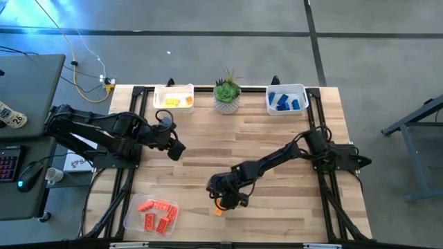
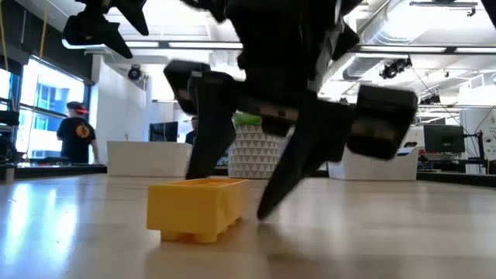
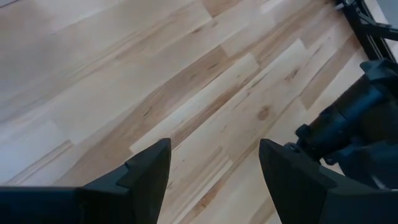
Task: Sort & place blocks by color
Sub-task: Put the yellow game piece into the left white bin
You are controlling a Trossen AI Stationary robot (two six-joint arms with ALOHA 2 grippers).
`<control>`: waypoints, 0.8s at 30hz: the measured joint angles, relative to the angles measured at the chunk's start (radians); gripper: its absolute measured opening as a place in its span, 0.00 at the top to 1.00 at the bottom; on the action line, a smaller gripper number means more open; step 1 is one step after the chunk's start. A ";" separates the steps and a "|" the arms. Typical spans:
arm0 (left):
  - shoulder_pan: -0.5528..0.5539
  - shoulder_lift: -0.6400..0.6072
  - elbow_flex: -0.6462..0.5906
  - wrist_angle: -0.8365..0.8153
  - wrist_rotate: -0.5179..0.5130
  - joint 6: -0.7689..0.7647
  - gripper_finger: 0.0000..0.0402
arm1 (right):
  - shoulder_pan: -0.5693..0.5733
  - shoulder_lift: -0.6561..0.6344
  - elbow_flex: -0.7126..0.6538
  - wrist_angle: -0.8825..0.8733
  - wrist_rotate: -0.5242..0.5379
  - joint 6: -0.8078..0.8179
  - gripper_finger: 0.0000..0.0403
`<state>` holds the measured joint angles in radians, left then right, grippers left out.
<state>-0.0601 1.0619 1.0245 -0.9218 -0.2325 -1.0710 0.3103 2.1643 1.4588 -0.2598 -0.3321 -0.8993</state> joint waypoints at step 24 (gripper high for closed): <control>0.008 0.000 0.000 -0.003 -0.149 0.086 0.42 | -0.032 0.011 0.002 -0.044 0.065 0.090 0.72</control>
<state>-0.0520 1.0622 1.0245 -0.9245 -0.3815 -0.9849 0.2786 2.1753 1.4609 -0.3041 -0.2668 -0.8093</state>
